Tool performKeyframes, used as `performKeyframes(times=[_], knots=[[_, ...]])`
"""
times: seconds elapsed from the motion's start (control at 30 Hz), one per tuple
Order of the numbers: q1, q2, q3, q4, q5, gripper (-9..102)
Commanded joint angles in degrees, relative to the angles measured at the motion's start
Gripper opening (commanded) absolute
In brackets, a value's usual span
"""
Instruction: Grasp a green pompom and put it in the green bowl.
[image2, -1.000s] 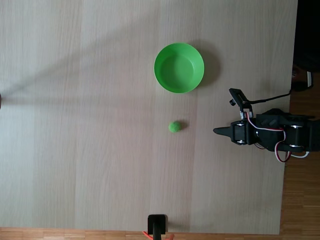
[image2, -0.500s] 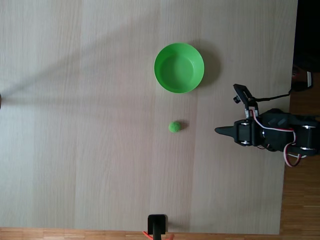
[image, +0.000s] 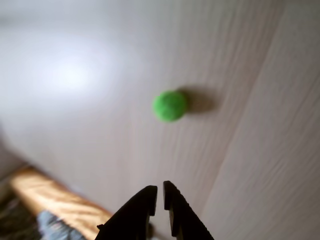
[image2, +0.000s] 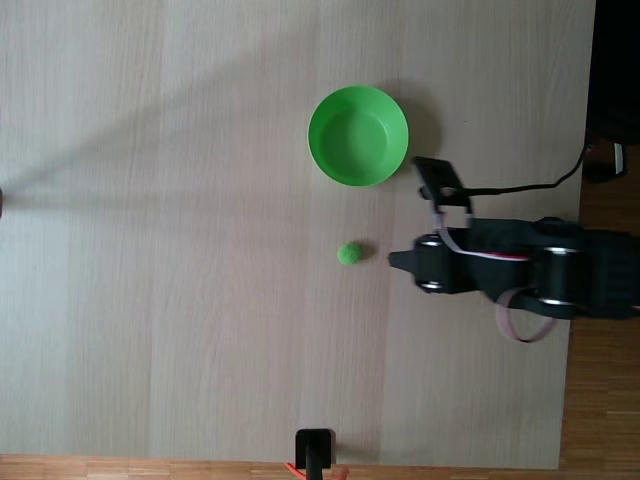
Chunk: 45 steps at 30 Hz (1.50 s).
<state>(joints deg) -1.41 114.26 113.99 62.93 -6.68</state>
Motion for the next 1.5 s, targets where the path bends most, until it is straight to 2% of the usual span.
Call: performKeyframes(times=[0.0,0.13,0.37,0.77,1.1,1.47], knots=[[-0.62,-9.14,-6.50,-0.88,-0.26,0],[-0.44,-15.64,-9.67,-3.43,-0.53,0],[-0.62,-17.67,-10.02,-4.83,-0.53,0],[-0.70,-20.30,-9.76,-4.13,-0.62,21],[-0.62,-27.25,-10.63,-4.92,-0.62,19],[0.00,-27.51,-10.63,-5.01,-0.62,19]])
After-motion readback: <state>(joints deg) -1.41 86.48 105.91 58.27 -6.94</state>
